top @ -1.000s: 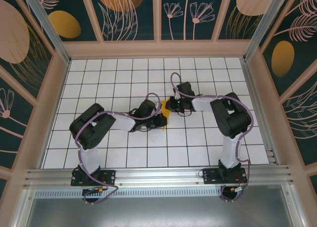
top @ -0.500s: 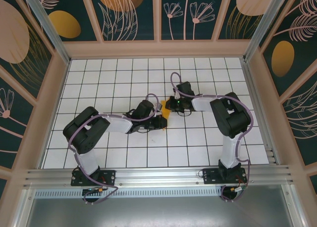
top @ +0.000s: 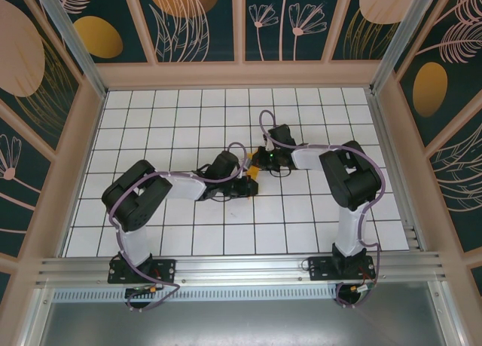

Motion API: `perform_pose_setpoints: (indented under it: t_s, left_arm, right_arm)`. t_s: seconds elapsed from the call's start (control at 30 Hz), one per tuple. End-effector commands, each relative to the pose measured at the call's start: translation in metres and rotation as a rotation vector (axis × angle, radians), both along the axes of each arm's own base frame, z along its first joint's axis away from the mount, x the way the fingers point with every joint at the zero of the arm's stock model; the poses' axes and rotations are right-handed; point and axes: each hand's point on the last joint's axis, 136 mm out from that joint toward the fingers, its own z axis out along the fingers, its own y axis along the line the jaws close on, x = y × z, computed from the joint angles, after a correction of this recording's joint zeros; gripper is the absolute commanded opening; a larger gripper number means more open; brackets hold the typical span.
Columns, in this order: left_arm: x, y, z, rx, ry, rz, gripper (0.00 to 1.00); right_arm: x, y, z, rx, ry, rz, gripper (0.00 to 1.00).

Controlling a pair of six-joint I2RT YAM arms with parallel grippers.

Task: Fold a paper plane with a square sheet of paper (fold left side to right side)
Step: Fold the wing for the fifth time at the center of the table.

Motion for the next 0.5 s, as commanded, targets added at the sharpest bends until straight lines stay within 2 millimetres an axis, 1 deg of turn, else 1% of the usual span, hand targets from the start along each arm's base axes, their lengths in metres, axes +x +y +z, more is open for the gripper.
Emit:
perform_pose_setpoints:
  t_s: [0.0,0.3,0.47]
  left_arm:
    - [-0.002,0.008,-0.017,0.074,0.009,-0.001,0.13]
    - [-0.006,0.015,-0.024,0.102,0.018,0.011,0.13]
    - [-0.007,0.019,-0.021,0.103,0.012,0.021,0.13]
  right_arm:
    - [-0.008,-0.022,-0.031,-0.098,0.062,-0.055,0.04]
    - [-0.008,-0.024,-0.032,-0.106,0.063,-0.057,0.04]
    - [-0.009,-0.025,-0.034,-0.118,0.065,-0.057,0.04]
